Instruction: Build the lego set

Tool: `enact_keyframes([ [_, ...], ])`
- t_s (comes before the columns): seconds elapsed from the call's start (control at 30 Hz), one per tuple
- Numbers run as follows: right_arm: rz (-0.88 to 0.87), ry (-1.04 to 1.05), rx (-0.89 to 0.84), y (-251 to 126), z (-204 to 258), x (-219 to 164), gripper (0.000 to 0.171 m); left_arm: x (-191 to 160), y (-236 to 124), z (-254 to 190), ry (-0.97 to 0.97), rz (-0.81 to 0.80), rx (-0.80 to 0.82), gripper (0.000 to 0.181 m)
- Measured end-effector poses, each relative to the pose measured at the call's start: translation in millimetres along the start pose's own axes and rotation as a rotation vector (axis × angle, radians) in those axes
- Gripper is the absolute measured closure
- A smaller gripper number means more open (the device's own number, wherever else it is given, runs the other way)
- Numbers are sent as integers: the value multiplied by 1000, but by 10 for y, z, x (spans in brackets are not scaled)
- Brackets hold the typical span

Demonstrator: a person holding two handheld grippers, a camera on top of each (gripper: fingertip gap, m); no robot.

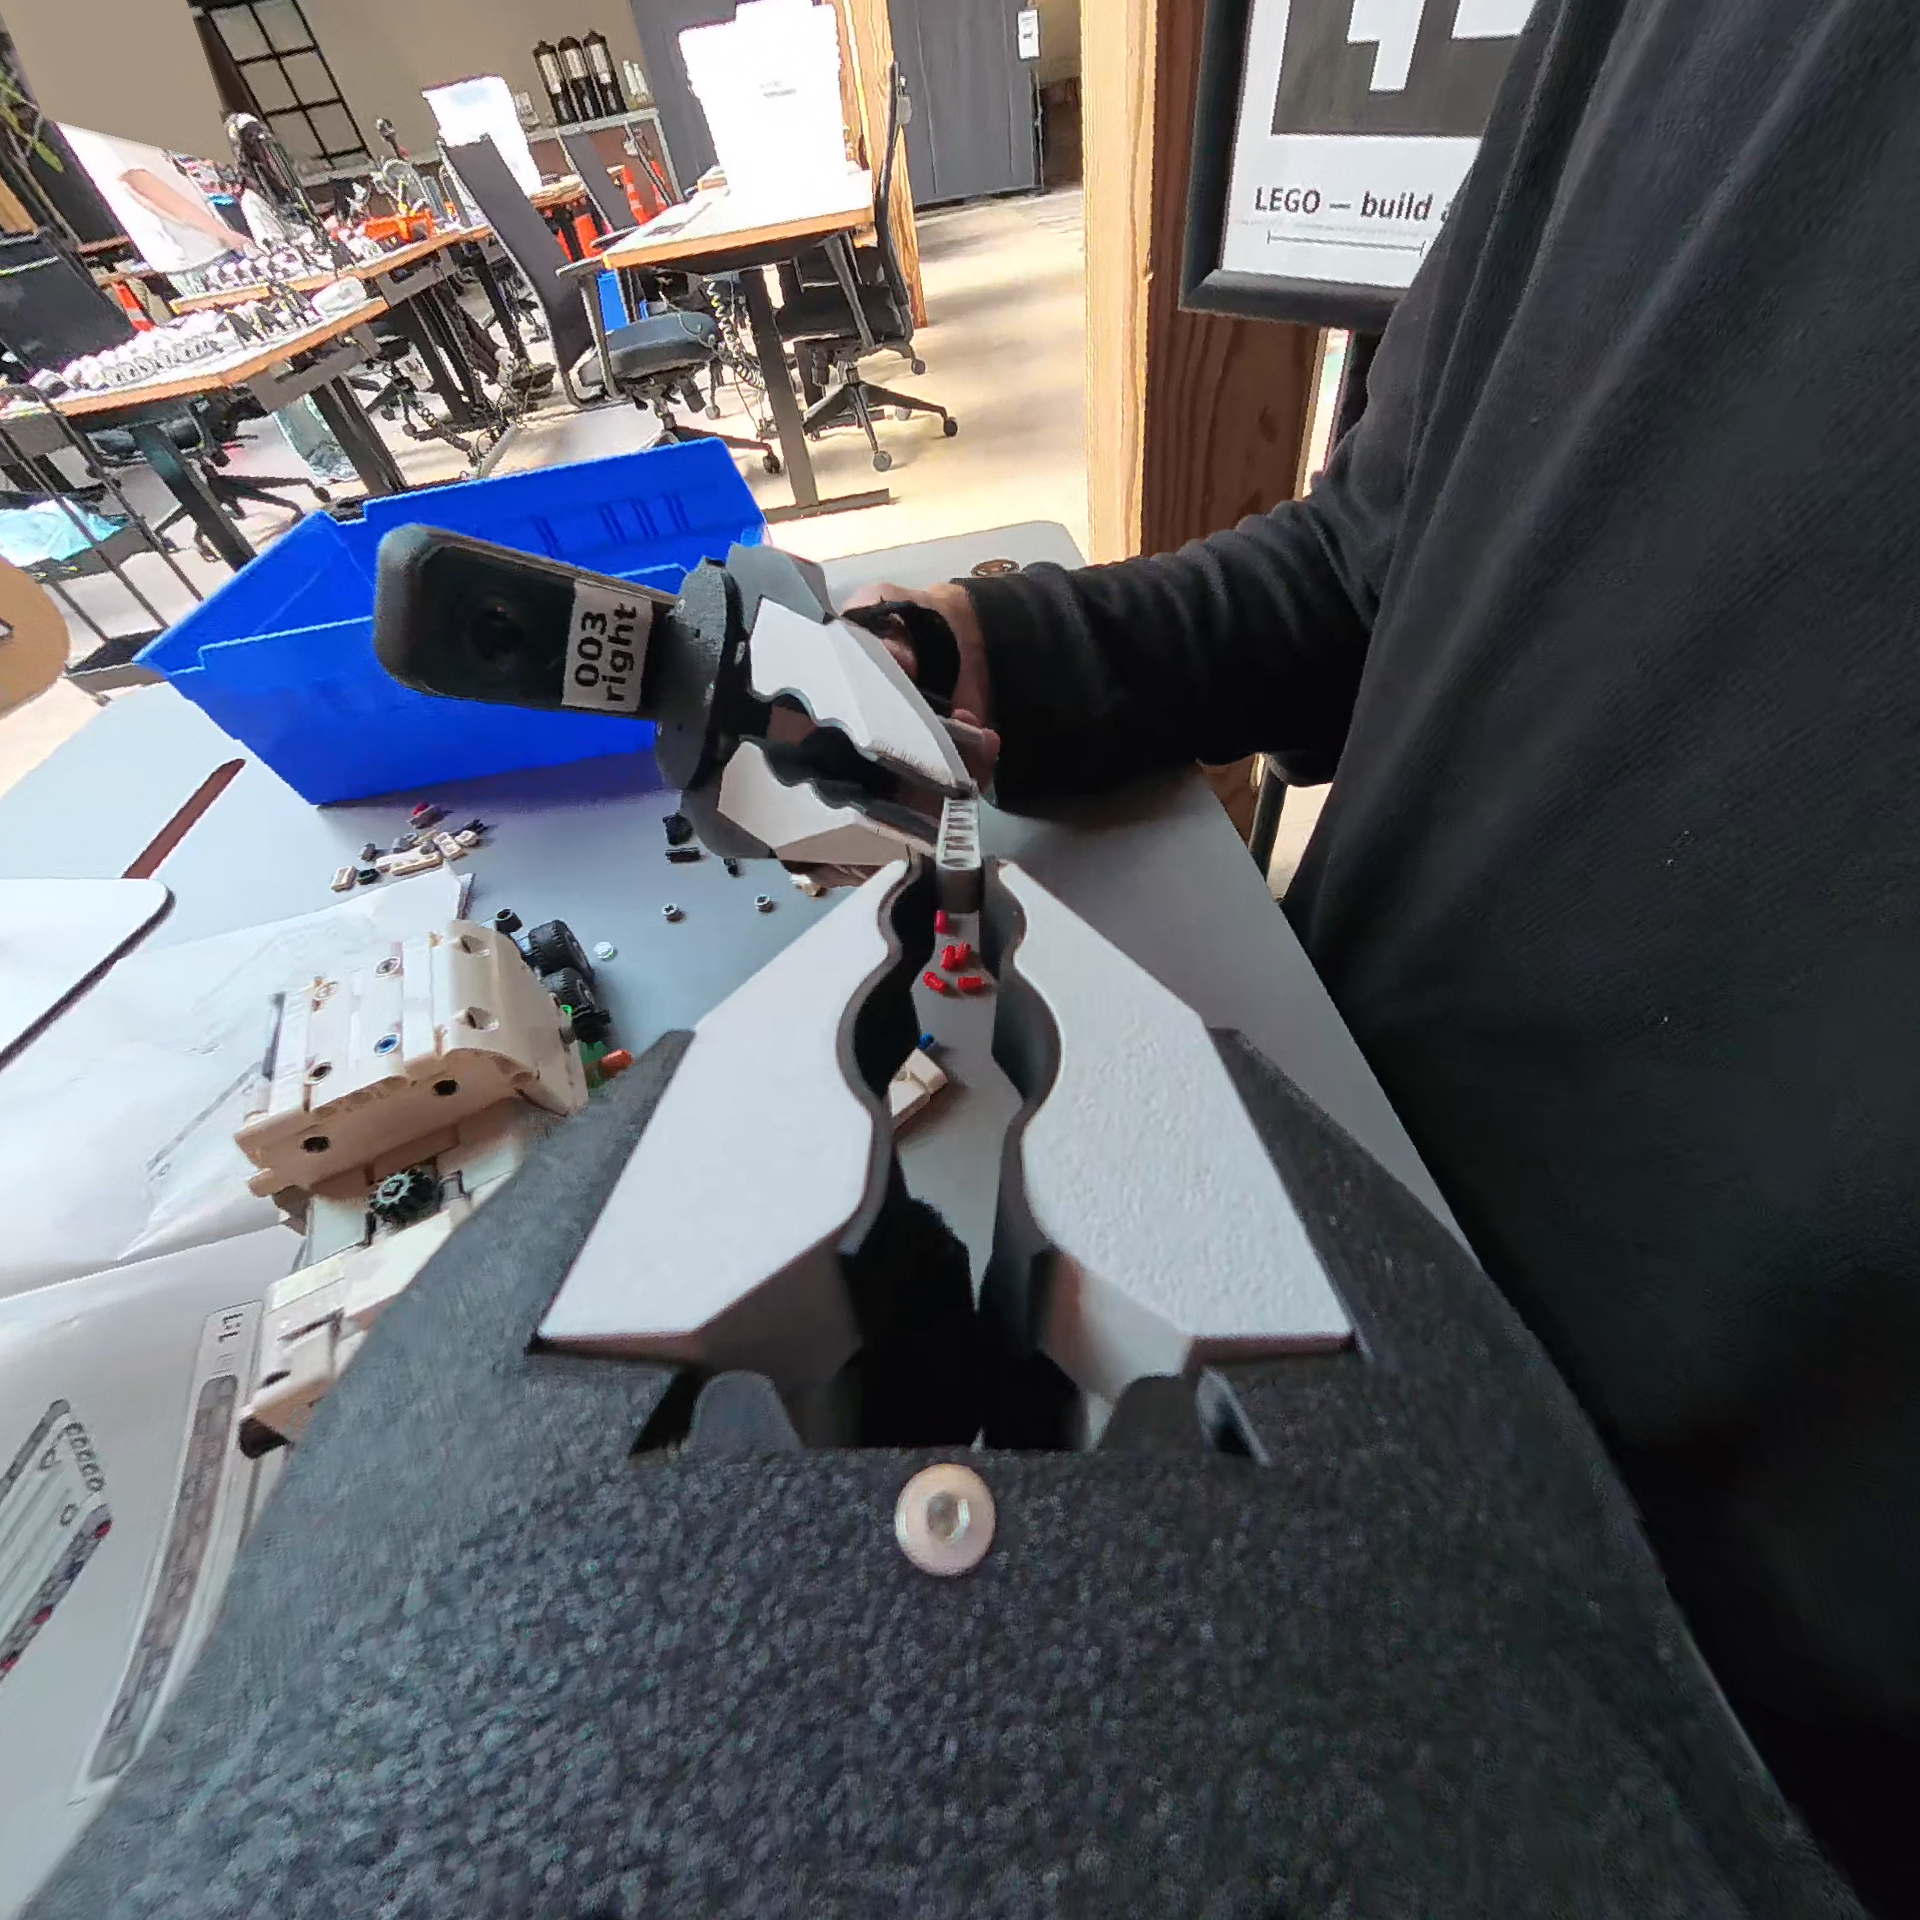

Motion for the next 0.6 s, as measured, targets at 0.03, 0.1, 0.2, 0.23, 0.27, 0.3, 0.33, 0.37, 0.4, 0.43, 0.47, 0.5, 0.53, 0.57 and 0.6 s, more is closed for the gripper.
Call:
enact_keyframes([
  [0.03,-2,-11,-16,-12,-10,12,157,5,-7,16,-3,-10,15,175],
  [0.1,-38,-84,-86,-55,-49,87,152,2,-28,53,-3,-18,51,175],
  [0.2,-120,-232,-220,-194,-80,264,148,-28,-78,149,21,-19,137,176],
  [0.23,-133,-313,-312,-253,-136,306,146,-48,-98,201,26,-17,172,176],
  [0.27,-133,-408,-395,-296,-173,334,141,-81,-119,264,34,-9,213,176],
  [0.3,-118,-496,-476,-320,-198,349,137,-127,-132,329,44,2,251,176],
  [0.33,-86,-570,-548,-324,-218,346,137,-173,-136,385,49,10,280,176],
  [0.37,-40,-621,-617,-312,-252,330,137,-208,-126,424,46,10,294,176],
  [0.4,11,-664,-674,-278,-276,314,137,-231,-107,440,39,6,292,176],
  [0.43,62,-715,-721,-223,-286,298,138,-242,-85,440,34,0,283,175],
  [0.47,128,-771,-763,-158,-294,269,139,-246,-67,435,33,-7,276,175],
  [0.5,209,-823,-820,-112,-322,234,144,-256,-49,422,33,-5,267,175],
  [0.53,299,-870,-885,-88,-367,192,150,-271,-37,413,39,4,265,175],
  [0.57,372,-907,-941,-74,-404,154,153,-286,-30,403,49,15,267,175],
  [0.6,417,-937,-987,-66,-427,136,155,-303,-25,389,57,23,266,175],
])
Point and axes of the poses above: each gripper's, where its closed fingertips meet, y out along the fingers, x out of its top, z = x × y across the jaws, the point moved 2 cm from there along -y, back along the fingers, and after that the axes turned 10 degrees about -y, right-handed, at the moved point
